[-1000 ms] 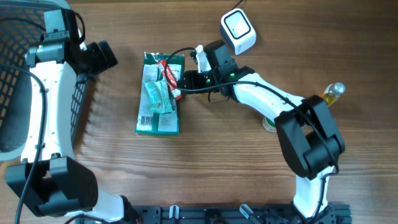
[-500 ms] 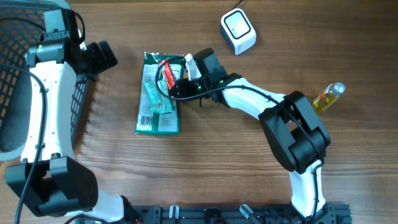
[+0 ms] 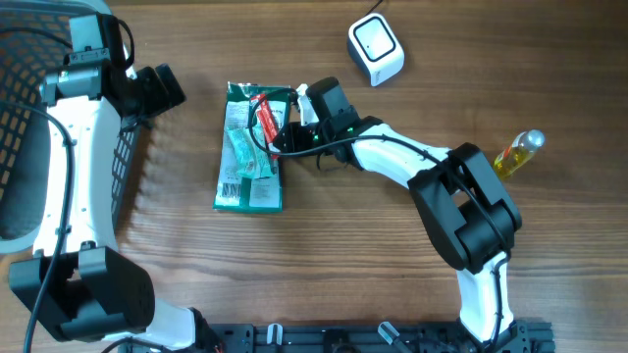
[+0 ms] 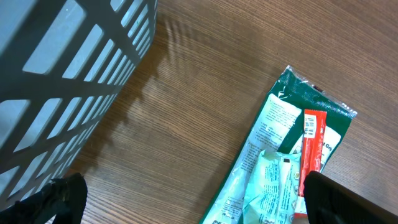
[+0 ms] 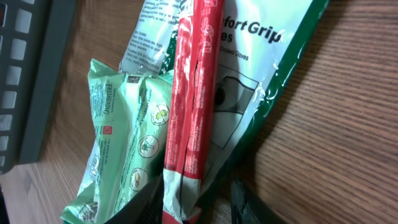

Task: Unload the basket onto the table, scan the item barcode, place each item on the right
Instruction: 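Lower the right gripper onto the red strip on the glove packet, then grasp the red strip with the right gripper and lift it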

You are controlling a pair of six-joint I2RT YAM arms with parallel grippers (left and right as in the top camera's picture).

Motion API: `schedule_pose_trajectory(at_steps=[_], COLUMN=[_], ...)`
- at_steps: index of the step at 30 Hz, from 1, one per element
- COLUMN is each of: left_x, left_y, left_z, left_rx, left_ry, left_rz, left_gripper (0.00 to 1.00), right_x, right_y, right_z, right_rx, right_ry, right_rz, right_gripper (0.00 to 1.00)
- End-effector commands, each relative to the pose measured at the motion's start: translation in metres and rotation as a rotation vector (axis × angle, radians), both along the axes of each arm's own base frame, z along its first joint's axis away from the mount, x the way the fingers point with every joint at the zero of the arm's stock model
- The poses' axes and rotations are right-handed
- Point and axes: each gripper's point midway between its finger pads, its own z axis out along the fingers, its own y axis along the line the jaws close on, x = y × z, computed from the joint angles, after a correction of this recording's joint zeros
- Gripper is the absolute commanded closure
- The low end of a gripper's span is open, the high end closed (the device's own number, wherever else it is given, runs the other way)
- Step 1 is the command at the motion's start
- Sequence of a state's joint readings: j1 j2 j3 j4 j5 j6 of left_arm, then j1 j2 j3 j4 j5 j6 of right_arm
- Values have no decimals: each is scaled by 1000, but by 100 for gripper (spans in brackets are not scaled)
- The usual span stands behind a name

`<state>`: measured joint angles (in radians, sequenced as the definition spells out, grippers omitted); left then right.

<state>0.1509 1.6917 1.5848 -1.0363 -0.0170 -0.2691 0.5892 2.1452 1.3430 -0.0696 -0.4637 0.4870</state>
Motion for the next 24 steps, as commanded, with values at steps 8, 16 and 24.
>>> schedule_pose_trajectory(at_steps=[8, 16, 24], left_x=[1, 2, 1], left_y=[2, 2, 2], left_z=[-1, -1, -1], left_rx=[-8, -8, -8], left_ry=[-1, -1, -1], left_rz=[11, 11, 11], left_gripper=[0, 0, 0], right_x=[-4, -5, -6], right_y=[1, 0, -1], right_z=[-16, -20, -29], right_rx=[-37, -60, -74], right_ry=[11, 5, 17], right_rz=[-17, -25, -30], right_gripper=[66, 69, 72])
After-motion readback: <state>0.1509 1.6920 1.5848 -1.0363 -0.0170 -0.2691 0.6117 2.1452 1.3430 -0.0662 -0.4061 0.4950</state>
